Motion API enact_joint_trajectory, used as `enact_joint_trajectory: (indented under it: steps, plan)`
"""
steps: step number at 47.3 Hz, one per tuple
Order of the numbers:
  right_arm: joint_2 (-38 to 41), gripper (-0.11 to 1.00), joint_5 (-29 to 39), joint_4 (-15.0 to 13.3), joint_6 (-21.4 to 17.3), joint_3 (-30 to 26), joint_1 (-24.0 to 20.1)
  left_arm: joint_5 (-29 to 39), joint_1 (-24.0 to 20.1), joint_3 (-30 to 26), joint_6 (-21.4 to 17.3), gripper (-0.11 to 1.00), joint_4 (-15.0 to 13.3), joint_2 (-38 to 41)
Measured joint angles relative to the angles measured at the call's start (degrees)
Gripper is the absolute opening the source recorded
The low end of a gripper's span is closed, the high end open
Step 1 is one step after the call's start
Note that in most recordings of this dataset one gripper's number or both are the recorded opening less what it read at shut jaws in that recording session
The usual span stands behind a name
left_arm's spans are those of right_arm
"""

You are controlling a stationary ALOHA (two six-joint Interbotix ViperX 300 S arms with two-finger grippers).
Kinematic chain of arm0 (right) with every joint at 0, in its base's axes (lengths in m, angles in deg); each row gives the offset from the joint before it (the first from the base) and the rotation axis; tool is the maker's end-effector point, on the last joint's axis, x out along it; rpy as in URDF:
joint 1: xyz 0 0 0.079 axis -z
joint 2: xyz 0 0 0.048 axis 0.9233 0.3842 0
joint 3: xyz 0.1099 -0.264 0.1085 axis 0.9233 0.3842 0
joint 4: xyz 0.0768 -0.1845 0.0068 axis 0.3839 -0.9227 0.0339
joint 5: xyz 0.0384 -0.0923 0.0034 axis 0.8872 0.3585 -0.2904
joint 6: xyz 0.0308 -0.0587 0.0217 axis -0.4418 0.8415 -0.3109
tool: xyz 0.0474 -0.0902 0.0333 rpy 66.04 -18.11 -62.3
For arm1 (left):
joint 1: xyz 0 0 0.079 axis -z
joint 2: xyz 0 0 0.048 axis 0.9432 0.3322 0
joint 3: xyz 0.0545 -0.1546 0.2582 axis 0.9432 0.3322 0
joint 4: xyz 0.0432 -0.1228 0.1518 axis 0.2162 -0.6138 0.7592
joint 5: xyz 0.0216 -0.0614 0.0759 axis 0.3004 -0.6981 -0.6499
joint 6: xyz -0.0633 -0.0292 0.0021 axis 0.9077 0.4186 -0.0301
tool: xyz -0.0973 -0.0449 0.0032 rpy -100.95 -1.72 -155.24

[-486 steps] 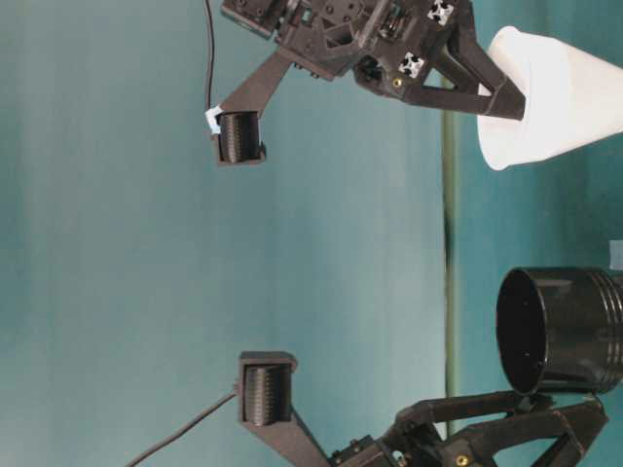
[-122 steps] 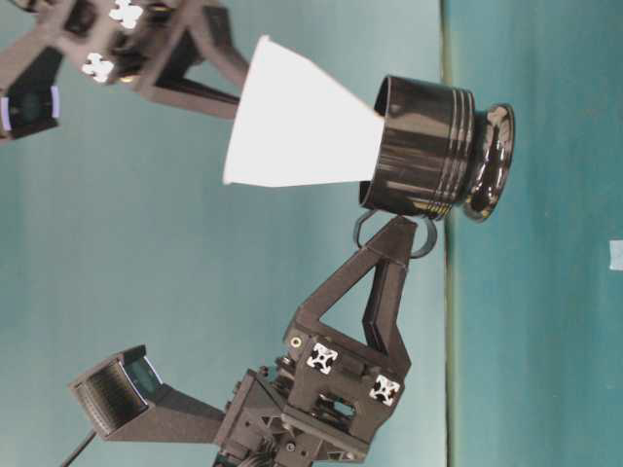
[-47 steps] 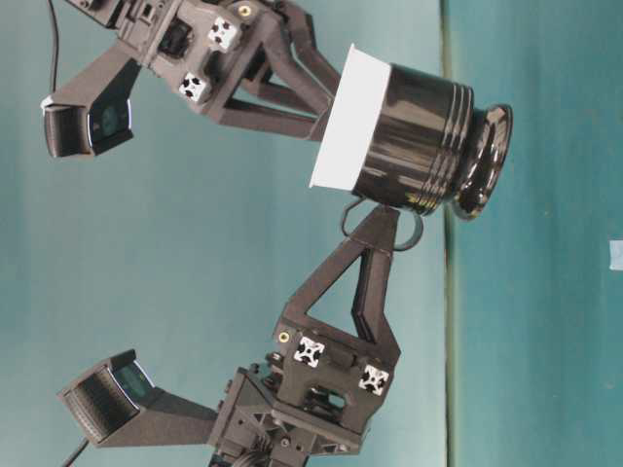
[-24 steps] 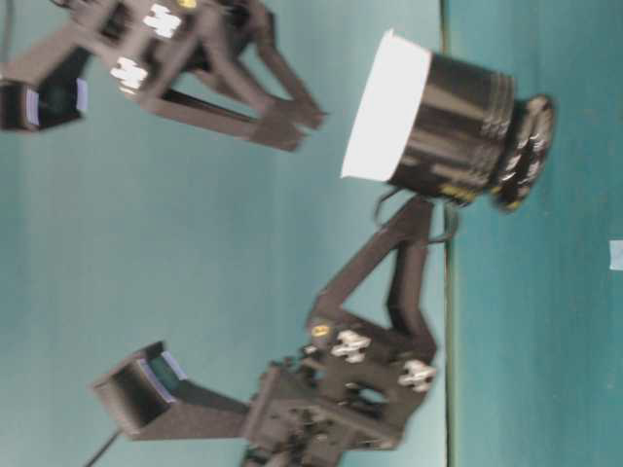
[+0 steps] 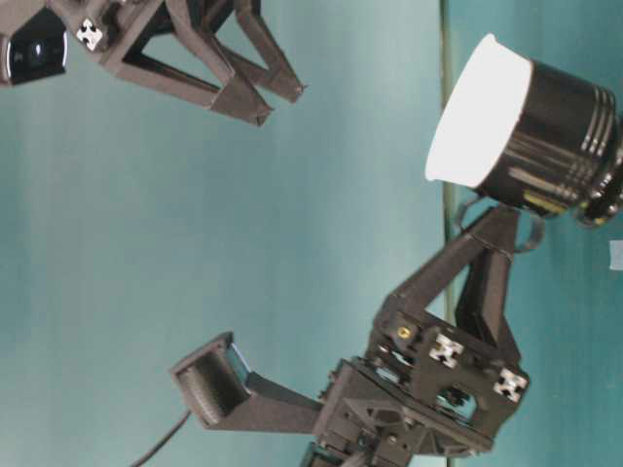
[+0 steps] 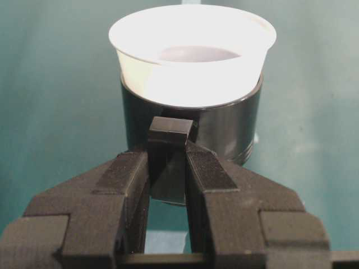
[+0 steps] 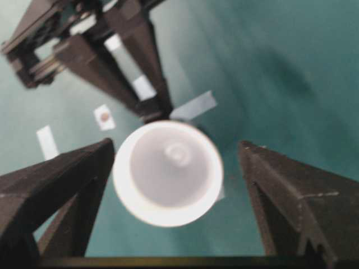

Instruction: Holding the cup holder with the left arm, the right arm places the cup into the cup holder.

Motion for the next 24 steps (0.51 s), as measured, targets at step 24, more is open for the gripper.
enact_joint_trajectory:
  steps: [24]
  plan:
    - [0.70,0.93,-0.70,0.09,-1.05,0.70,-0.97,-2.20,-2.64,0.79,-0.18,0.22,0.00,0.44]
